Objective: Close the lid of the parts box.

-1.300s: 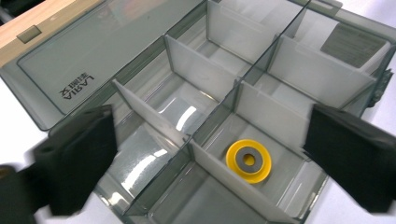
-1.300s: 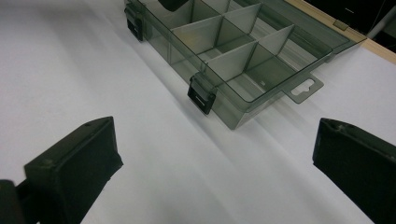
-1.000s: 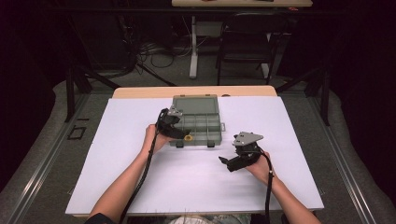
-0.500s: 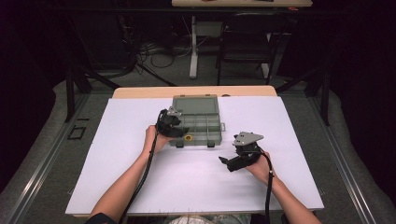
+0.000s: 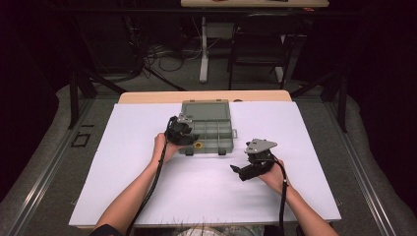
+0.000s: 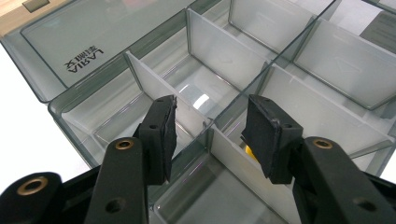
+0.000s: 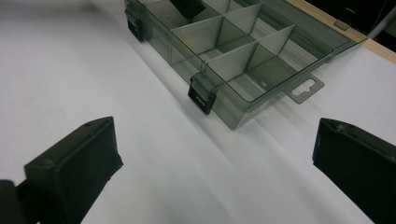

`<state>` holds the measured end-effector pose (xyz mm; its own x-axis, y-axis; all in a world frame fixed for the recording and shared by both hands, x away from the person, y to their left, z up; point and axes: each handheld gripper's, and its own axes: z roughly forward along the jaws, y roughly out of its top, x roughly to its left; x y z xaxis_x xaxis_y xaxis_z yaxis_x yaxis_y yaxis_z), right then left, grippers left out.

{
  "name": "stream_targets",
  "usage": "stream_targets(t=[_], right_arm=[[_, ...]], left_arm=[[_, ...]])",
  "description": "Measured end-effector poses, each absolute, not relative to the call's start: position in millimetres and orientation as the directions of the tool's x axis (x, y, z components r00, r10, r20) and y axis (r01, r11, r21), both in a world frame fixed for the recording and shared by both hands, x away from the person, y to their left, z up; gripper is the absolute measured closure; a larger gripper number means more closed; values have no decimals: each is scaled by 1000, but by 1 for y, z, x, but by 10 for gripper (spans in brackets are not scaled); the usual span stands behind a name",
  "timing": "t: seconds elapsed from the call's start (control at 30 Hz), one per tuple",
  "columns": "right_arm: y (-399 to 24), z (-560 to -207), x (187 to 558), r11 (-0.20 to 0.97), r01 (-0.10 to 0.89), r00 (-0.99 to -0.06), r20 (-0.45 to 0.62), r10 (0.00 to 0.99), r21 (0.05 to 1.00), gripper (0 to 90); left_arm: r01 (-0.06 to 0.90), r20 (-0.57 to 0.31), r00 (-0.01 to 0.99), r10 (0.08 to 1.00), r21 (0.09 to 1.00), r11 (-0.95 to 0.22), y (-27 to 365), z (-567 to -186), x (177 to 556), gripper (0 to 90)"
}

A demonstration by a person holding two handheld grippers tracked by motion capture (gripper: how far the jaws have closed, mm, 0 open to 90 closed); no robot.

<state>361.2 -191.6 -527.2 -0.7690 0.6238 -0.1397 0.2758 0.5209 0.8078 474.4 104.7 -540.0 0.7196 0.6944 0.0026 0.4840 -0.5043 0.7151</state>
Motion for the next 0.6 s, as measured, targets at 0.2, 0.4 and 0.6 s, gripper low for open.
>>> stream_targets(t=[0.2, 0.4, 0.6], right_arm=[[-192, -527, 362, 515, 278, -771, -131, 623, 810, 0], [-192, -527, 364, 508, 284, -768, -124, 628, 813, 0], [-192, -524, 371, 498, 300, -764, -107, 636, 814, 0]], left_arm=[[484, 14, 714, 700, 713, -507, 103, -540, 473, 548], [482, 17, 712, 702, 715, -506, 103, -540, 473, 552], [478, 24, 712, 701, 715, -510, 103, -540, 473, 555]])
